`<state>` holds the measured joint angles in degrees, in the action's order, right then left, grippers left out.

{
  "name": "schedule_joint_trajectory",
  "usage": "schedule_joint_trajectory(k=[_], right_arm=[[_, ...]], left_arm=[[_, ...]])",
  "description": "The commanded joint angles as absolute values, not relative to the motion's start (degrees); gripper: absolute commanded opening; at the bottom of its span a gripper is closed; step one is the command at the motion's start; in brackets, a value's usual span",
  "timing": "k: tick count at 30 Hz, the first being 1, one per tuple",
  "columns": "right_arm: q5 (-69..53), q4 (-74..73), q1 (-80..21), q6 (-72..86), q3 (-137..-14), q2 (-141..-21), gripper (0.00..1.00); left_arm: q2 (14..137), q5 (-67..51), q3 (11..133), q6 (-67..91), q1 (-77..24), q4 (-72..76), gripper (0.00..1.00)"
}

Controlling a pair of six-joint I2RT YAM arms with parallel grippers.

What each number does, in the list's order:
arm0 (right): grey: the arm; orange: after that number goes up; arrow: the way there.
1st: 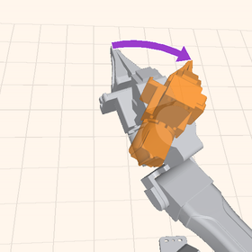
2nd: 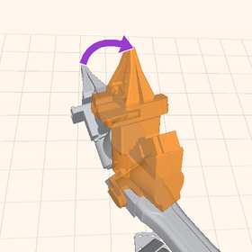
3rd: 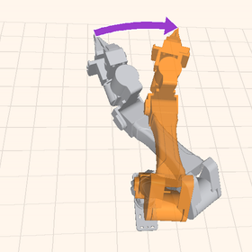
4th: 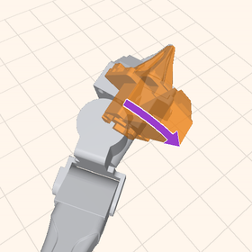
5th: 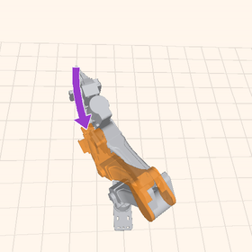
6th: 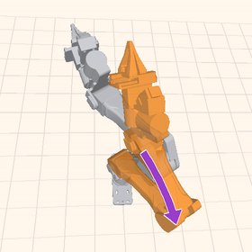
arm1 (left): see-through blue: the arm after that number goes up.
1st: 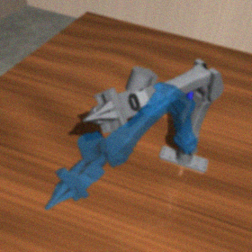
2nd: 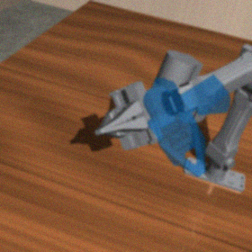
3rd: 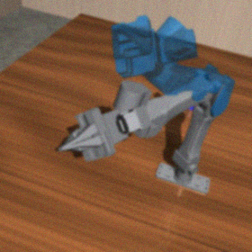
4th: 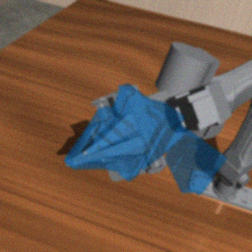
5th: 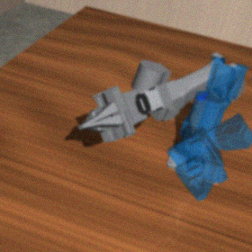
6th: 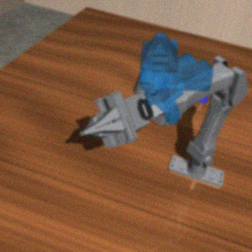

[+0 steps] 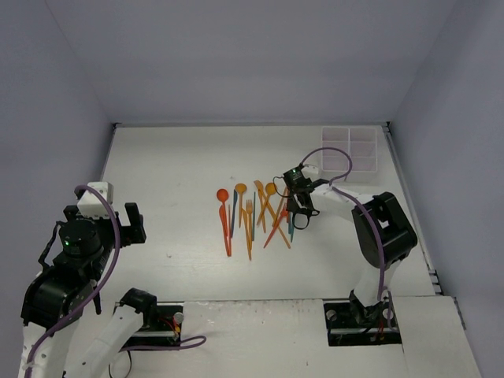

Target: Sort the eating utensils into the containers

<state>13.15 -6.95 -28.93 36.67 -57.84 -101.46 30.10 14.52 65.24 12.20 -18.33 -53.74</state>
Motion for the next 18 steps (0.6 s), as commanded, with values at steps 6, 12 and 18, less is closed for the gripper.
schedule_joint_trajectory(k=[6, 12, 18], right_arm=[[15.8, -6.2, -29.0, 36.5, -58.5, -100.3, 0.00], [15.5, -6.3, -28.1, 34.7, -61.3, -93.3, 0.00], [18.7, -6.3, -19.9, 33.8, -64.7, -81.5, 0.00]], left_arm=[[30.3, 14.4, 65.9, 12.4, -18.6, -52.0, 0.90], [30.5, 14.7, 65.7, 12.1, -18.6, -51.9, 0.90], [31.4, 14.3, 66.2, 12.2, -18.6, -51.8, 0.90]])
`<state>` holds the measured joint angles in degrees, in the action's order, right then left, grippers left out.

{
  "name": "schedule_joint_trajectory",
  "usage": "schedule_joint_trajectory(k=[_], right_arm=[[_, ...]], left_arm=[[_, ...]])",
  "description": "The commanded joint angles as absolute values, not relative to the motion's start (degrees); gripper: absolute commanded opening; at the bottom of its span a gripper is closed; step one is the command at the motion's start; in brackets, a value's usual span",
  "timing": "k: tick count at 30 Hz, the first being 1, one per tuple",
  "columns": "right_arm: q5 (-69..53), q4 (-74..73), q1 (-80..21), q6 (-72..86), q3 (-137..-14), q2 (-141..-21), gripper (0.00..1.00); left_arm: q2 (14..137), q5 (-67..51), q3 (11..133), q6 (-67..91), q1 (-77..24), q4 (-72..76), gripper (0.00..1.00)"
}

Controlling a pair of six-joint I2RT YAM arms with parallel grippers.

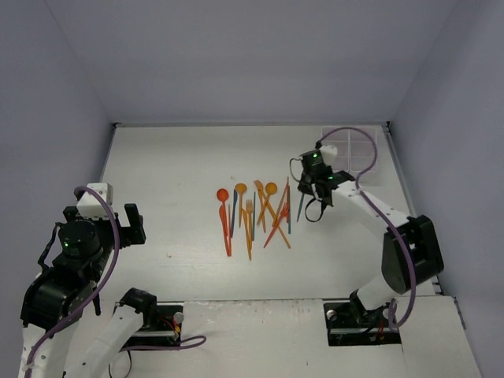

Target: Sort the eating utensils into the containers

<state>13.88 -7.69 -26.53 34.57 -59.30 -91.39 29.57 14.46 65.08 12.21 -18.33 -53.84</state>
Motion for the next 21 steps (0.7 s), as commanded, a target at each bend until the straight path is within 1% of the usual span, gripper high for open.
schedule_joint_trajectory(k=[1, 6, 9, 13, 21], right_arm=[[19.4, -6.3, -17.6, 33.6, -65.2, -80.1, 0.00], [25.0, -6.1, -8.9, 32.4, -67.8, -75.9, 0.00], [30.1, -5.2, -4.5, 33.0, -69.2, -76.4, 0.00], [33.0, -1.4, 2.8, 36.9, -68.8, -78.4, 0.00], [42.4, 5.0, 6.6, 40.7, -71.2, -84.8, 0.00]], left_arm=[[31.3, 14.4, 66.2, 12.0, -18.6, -51.8, 0.90], [30.5, 15.0, 66.1, 11.6, -18.6, -51.9, 0.90], [30.3, 15.1, 66.1, 11.8, -18.6, -51.9, 0.90], [30.0, 14.5, 65.9, 11.9, -18.6, -51.9, 0.90], [29.3, 13.4, 65.4, 14.1, -18.6, -51.9, 0.90]])
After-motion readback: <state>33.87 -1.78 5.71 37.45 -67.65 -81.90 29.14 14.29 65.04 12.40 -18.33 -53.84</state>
